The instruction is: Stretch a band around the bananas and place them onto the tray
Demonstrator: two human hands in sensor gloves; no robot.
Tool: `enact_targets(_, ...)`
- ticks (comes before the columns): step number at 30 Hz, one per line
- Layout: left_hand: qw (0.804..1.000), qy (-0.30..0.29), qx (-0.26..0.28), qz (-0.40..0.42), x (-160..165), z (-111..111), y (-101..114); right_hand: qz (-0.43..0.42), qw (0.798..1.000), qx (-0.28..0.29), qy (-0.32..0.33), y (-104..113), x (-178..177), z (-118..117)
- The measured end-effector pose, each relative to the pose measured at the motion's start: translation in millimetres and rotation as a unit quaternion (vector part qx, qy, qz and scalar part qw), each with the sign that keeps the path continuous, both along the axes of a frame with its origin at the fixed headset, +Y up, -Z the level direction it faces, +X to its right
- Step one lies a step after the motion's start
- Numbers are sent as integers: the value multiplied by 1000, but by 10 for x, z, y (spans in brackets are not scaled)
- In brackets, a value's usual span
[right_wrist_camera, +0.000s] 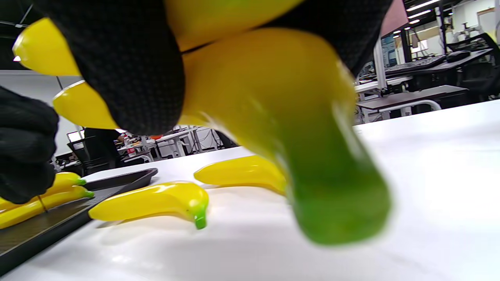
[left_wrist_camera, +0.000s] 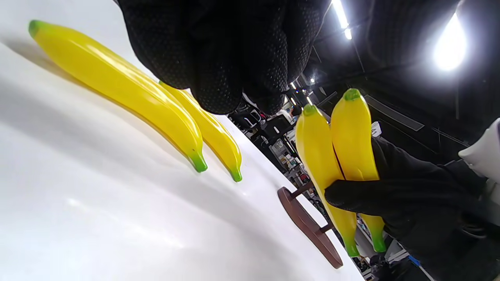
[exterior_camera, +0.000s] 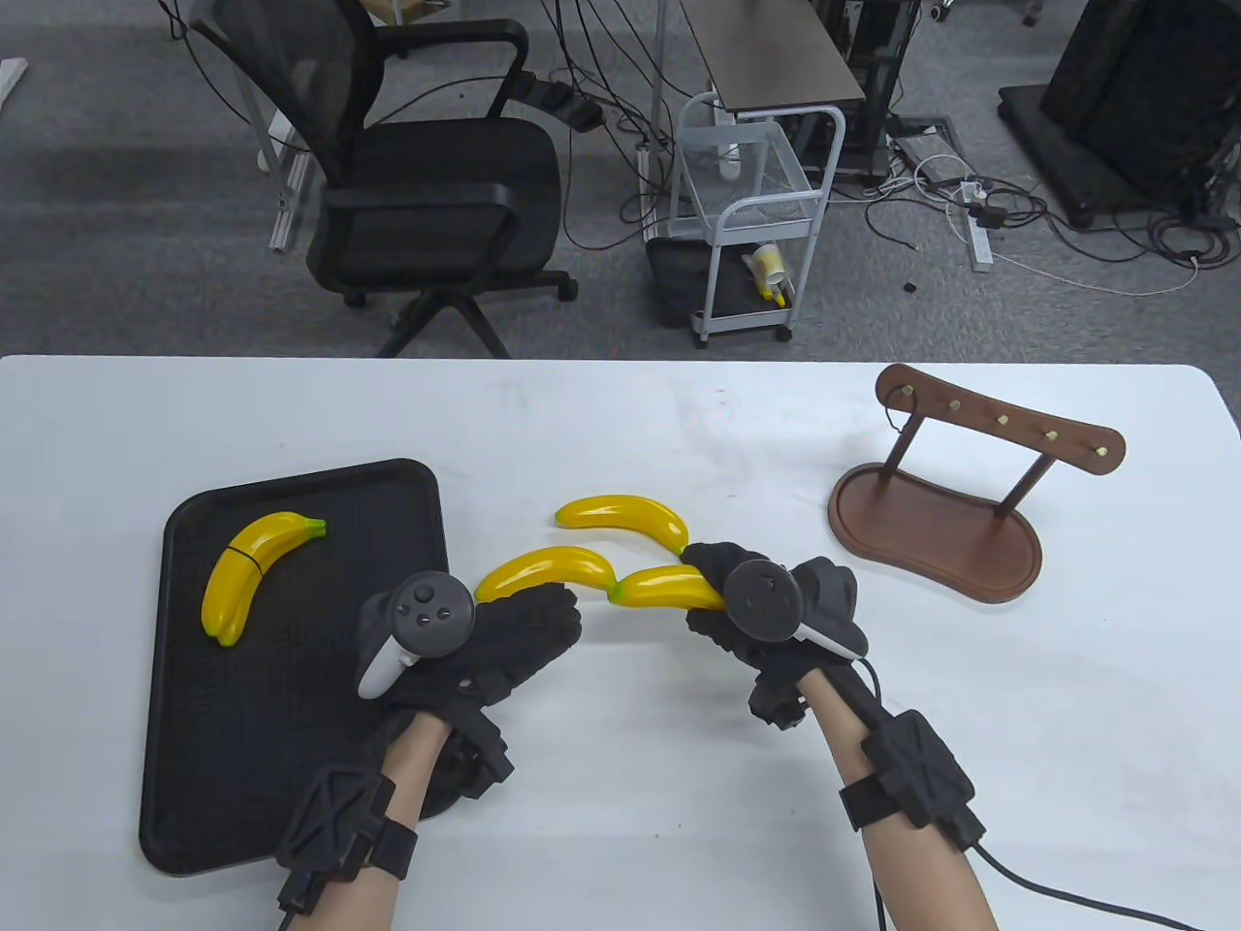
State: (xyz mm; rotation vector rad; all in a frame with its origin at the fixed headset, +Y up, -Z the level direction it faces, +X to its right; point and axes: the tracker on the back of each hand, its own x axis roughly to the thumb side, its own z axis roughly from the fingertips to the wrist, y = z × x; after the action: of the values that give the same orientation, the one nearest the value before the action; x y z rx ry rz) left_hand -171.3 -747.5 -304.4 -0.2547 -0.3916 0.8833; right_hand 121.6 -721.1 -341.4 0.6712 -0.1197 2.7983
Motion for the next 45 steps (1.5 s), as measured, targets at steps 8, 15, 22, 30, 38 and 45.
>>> enact_targets(8, 999, -12, -31, 10, 38, -14, -78, 13, 999, 7, 34, -13, -215, 91)
enact_targets(15, 999, -18, -44, 5, 80, -10, -121, 31, 998, 13, 58, -50, -373, 167)
enact_targets(22, 997, -34, -66, 7, 95, -18, -167, 35, 996, 24, 75, -69, -488, 230)
enact_targets(30, 995, -54, -86, 12, 117, -19, -187, 30, 994, 29, 98, -101, -600, 304)
enact_targets(38, 994, -59, -92, 20, 122, -25, -194, 28, 993, 32, 110, -121, -662, 349)
enact_targets(45, 995, -46, -81, 26, 107, -32, -176, 25, 993, 19, 116, -107, -629, 328)
